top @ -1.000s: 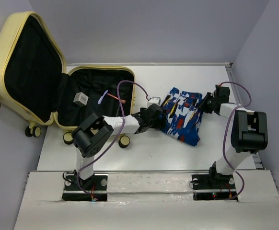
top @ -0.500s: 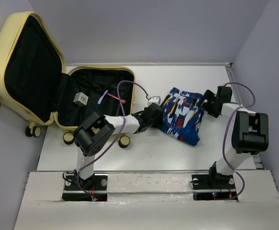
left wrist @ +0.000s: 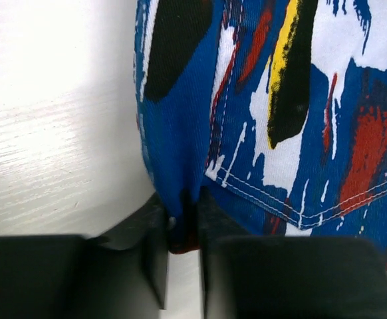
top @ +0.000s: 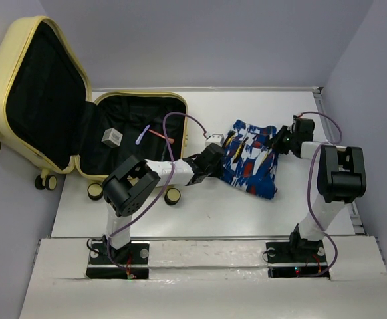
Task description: Pack the luggage
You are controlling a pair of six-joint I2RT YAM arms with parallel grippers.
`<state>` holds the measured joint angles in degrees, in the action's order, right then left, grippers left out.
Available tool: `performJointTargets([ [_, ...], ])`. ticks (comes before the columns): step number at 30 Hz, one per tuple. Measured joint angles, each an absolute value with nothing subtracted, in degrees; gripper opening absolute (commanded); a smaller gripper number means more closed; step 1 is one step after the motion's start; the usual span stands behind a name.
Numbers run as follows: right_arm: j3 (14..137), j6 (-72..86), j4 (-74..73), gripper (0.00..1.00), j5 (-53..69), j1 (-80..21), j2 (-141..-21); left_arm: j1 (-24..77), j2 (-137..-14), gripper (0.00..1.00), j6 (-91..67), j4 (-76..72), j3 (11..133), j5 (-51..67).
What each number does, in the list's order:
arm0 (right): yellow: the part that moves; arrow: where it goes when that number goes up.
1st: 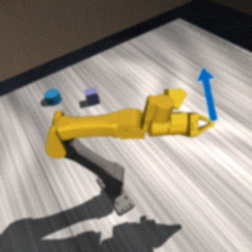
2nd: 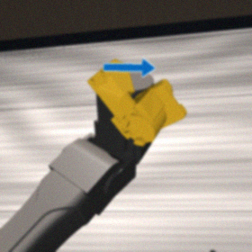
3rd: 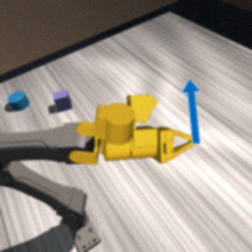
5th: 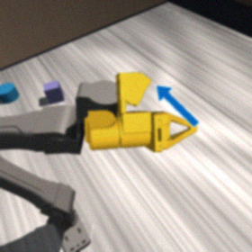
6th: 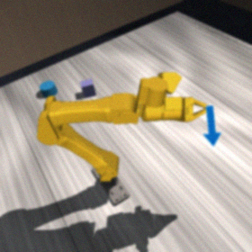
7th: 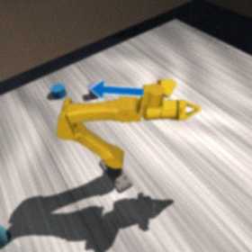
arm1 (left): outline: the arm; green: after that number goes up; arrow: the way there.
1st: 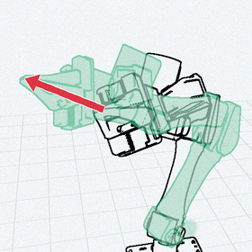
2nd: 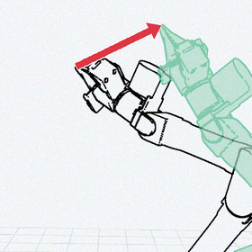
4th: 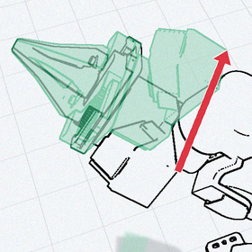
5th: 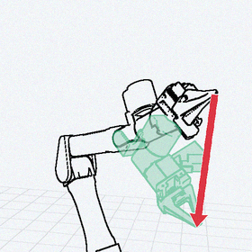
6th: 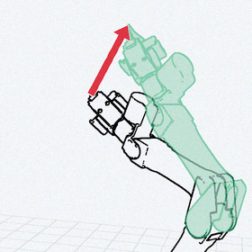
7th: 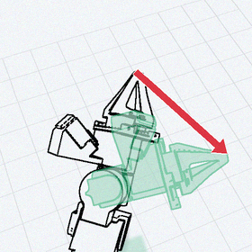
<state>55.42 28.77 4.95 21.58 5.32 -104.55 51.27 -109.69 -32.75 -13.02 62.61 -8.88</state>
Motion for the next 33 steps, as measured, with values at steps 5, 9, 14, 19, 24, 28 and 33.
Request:
performJointTargets([
  [5, 51.27, 31.62, 12.80, 0.07, 24.36, 5.67, -103.37, 51.13, -109.40, 0.06, -31.97, -12.86, 62.61, -8.27],
  [9, 48.23, 34.94, 14.59, 0.07, 27.92, 5.56, -97.03, 50.81, -106.52, 0.06, -30.59, -9.54, 62.59, -8.23],
  [14, 49.47, 36.69, 12.82, 0.07, 30.65, 2.17, -87.46, 50.02, -94.72, 0.06, -28.75, -6.22, 62.98, -7.97],
  [19, 58.78, 37.69, 11.73, 0.07, 29.93, -5.89, -84.53, 43.90, -81.78, 0.06, -28.75, -3.62, 64.38, -7.29],
  [24, 76.18, 39.88, 11.38, 0.07, 28.82, -16.05, -92.66, 31.40, -70.94, 0.06, -29.02, 1.93, 64.34, -7.94],
  [28, 92.53, 42.48, 12.71, 0.11, 27.59, -24.43, -105.97, 19.94, -63.57, 0.47, -28.99, 5.61, 63.37, -9.54],
  [33, 112.14, 44.49, 11.66, 0.90, 25.89, -32.64, -126.17, 5.28, -59.37, 0.99, -27.99, 10.68, 61.76, -14.85],
])
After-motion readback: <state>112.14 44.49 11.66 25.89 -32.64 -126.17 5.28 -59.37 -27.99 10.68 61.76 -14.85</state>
